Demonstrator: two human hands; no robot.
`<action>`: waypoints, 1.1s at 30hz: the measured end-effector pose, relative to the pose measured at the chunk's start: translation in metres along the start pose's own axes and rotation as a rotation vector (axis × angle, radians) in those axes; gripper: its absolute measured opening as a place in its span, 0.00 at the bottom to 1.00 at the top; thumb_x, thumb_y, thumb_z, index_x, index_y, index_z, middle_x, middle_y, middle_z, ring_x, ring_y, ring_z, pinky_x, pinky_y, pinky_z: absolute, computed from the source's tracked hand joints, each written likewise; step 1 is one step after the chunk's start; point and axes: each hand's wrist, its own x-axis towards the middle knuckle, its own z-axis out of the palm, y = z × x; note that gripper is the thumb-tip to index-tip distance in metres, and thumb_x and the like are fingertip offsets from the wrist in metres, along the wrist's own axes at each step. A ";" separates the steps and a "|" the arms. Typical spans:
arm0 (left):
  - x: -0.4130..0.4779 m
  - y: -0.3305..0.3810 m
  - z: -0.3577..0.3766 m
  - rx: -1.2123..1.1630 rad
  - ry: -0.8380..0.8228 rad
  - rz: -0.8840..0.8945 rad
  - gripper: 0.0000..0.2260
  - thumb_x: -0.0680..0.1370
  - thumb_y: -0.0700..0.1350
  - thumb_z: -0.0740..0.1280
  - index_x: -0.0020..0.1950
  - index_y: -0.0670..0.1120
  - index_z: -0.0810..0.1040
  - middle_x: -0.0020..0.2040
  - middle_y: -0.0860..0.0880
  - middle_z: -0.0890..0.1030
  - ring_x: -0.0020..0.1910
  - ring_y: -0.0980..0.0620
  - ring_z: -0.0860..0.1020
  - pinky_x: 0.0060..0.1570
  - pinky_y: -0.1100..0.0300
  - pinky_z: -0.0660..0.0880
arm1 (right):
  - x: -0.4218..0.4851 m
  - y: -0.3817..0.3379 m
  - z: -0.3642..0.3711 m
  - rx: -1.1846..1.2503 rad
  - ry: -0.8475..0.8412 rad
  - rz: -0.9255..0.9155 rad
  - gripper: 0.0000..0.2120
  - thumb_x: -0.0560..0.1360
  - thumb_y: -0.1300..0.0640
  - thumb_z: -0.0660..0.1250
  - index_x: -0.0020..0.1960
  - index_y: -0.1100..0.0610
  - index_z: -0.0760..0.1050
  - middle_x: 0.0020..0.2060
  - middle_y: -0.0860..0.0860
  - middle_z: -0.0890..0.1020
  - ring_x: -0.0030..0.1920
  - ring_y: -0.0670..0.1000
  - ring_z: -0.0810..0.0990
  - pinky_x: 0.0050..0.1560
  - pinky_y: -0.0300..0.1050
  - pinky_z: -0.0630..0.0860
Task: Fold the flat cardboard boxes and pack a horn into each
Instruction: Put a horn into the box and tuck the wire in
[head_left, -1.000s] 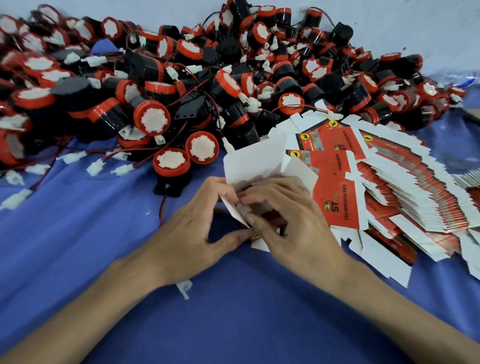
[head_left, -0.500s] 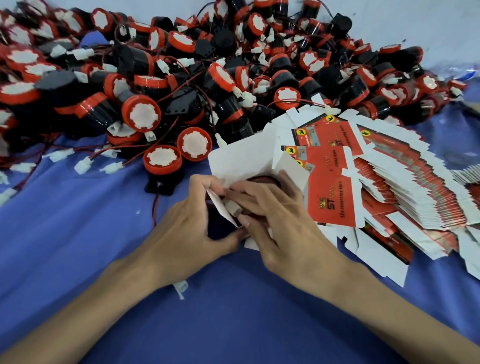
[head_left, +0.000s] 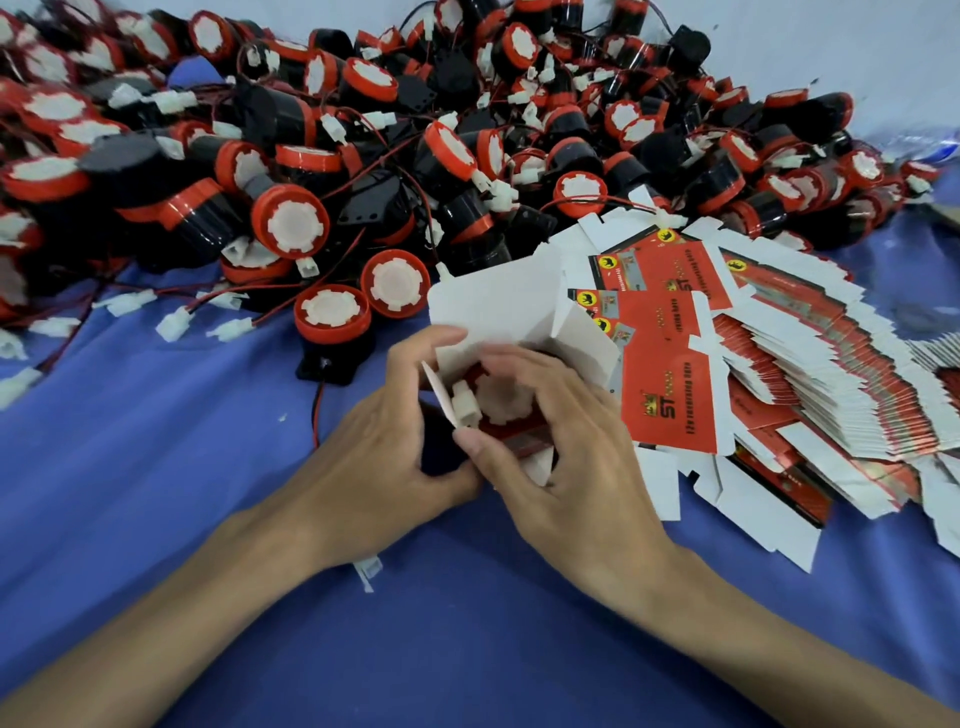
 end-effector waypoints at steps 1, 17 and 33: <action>0.000 0.000 0.000 -0.002 0.001 -0.005 0.36 0.65 0.58 0.67 0.62 0.76 0.47 0.58 0.73 0.69 0.55 0.65 0.75 0.50 0.66 0.75 | -0.001 0.001 0.001 -0.016 0.041 -0.018 0.17 0.74 0.49 0.65 0.58 0.58 0.78 0.59 0.48 0.78 0.62 0.45 0.74 0.62 0.52 0.70; -0.001 -0.001 0.000 0.193 0.113 0.016 0.17 0.65 0.59 0.64 0.50 0.66 0.62 0.43 0.58 0.76 0.38 0.56 0.75 0.37 0.63 0.70 | 0.008 0.002 -0.027 -0.569 -0.299 -0.304 0.20 0.80 0.51 0.55 0.64 0.58 0.77 0.61 0.50 0.80 0.65 0.50 0.76 0.71 0.64 0.60; 0.007 0.007 -0.006 0.225 0.172 0.097 0.13 0.63 0.55 0.69 0.42 0.54 0.70 0.38 0.58 0.74 0.36 0.55 0.74 0.36 0.55 0.71 | 0.011 0.003 -0.039 -0.691 -0.363 -0.422 0.18 0.79 0.53 0.58 0.61 0.62 0.78 0.58 0.56 0.82 0.61 0.54 0.79 0.66 0.78 0.53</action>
